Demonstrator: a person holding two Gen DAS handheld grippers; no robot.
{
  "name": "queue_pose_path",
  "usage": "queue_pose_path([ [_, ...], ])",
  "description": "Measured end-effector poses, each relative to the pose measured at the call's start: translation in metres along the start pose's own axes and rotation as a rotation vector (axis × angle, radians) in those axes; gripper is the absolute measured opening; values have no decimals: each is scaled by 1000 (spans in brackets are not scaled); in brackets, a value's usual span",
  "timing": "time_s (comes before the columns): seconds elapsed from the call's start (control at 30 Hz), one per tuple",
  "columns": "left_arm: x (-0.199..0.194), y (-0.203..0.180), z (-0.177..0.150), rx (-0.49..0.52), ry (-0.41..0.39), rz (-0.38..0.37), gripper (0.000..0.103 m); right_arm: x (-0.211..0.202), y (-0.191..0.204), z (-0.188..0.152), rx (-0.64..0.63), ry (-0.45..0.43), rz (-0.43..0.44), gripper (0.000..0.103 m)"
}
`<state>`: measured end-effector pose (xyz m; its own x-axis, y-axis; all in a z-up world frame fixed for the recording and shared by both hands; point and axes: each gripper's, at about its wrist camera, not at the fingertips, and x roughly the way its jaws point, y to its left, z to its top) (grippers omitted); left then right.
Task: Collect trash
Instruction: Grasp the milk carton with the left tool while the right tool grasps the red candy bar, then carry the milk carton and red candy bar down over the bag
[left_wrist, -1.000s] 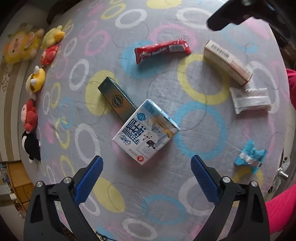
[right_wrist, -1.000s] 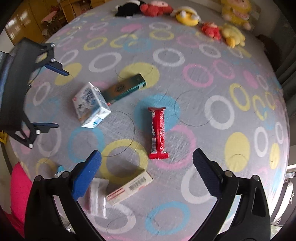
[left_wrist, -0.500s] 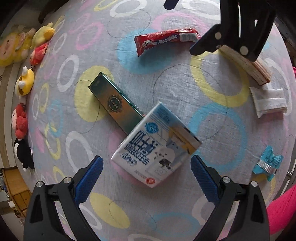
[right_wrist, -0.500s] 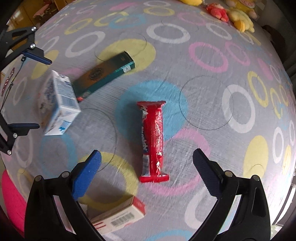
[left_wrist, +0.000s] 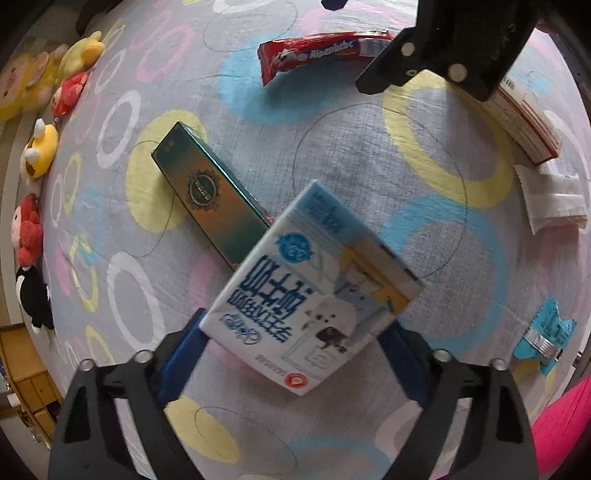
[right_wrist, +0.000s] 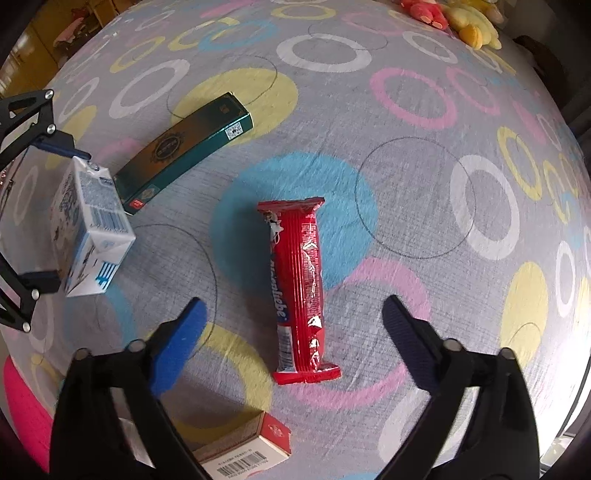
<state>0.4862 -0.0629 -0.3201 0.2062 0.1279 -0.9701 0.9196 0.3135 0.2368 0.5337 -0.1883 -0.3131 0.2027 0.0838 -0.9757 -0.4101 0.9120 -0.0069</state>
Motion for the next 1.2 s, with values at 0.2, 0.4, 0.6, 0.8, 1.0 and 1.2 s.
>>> queue_pose_path([
  [0.2,-2,9,-4,-94,-28,1,79,8,4,-3,16,27,-24,21],
  [0.4,-8,13,-12,-272,-55,-6,74,-7,10,-10,49,-2,-74,18],
  [0.6,-36,15,-34,-461,-120,2,73,-51,12,-25,88,-55,-102,17],
  [0.8,-93,12,-63,-602,-163,38,73,-113,10,-52,121,-127,-127,17],
  [1.0,-171,-19,-93,-691,-207,96,73,-205,34,-84,111,-238,-146,17],
  [1.2,-229,-77,-111,-708,-227,155,72,-272,74,-132,83,-312,-141,17],
])
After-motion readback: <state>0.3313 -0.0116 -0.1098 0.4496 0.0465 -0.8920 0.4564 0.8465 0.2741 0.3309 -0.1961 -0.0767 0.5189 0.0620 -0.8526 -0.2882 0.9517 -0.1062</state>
